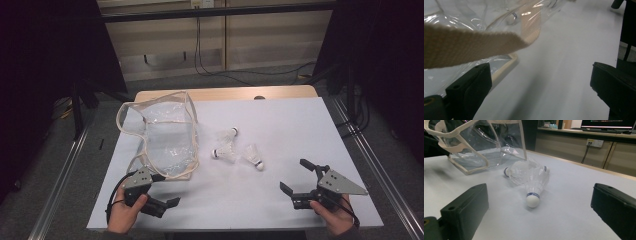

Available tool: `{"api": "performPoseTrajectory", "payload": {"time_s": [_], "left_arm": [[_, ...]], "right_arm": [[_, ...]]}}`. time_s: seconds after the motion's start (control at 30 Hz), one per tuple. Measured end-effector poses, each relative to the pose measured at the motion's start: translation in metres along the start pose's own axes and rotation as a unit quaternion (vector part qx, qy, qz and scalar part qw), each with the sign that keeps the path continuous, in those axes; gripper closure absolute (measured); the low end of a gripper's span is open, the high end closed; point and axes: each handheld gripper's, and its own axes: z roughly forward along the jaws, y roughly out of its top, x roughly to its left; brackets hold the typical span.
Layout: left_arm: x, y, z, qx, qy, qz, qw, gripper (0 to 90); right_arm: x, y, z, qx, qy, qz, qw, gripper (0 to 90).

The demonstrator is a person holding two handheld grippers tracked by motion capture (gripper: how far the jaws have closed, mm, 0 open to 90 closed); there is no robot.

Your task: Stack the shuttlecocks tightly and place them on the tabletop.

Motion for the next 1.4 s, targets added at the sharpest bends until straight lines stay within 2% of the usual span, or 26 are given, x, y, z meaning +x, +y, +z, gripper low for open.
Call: {"api": "performPoseTrajectory", "payload": {"time_s": [0.07, 0.27, 0.37, 0.73, 0.97, 1.07, 1.4], "left_arm": [[0.001, -0.001, -0.001, 0.005, 0.001, 0.003, 1.0000, 3.9], [0.004, -0.003, -0.003, -0.005, -0.002, -0.002, 1.0000, 3.9], [0.006, -0.004, -0.003, -0.001, -0.003, -0.004, 1.0000, 3.9], [0.007, -0.004, -0.002, 0.000, -0.005, 0.000, 1.0000, 3.9], [0.007, -0.005, 0.000, 0.000, -0.005, -0.005, 1.0000, 3.9], [0.007, -0.005, 0.000, 0.007, -0.005, 0.003, 1.0000, 3.9], [0.007, -0.005, 0.000, 0.003, -0.007, 0.001, 1.0000, 3.9]], "right_arm": [[0.000, 0.001, 0.000, 0.001, 0.002, -0.001, 1.0000, 0.5], [-0.003, 0.001, 0.003, 0.006, -0.002, 0.007, 1.0000, 0.8], [-0.004, 0.002, 0.005, 0.007, -0.004, 0.006, 1.0000, 0.8], [-0.015, 0.005, 0.014, 0.021, -0.025, 0.008, 0.9995, 0.8], [-0.016, 0.009, 0.026, 0.033, -0.023, 0.003, 0.9992, 0.9], [-0.016, 0.010, 0.033, 0.039, -0.019, 0.002, 0.9990, 0.9], [-0.013, 0.012, 0.052, 0.061, -0.010, 0.000, 0.9981, 0.9]]}}
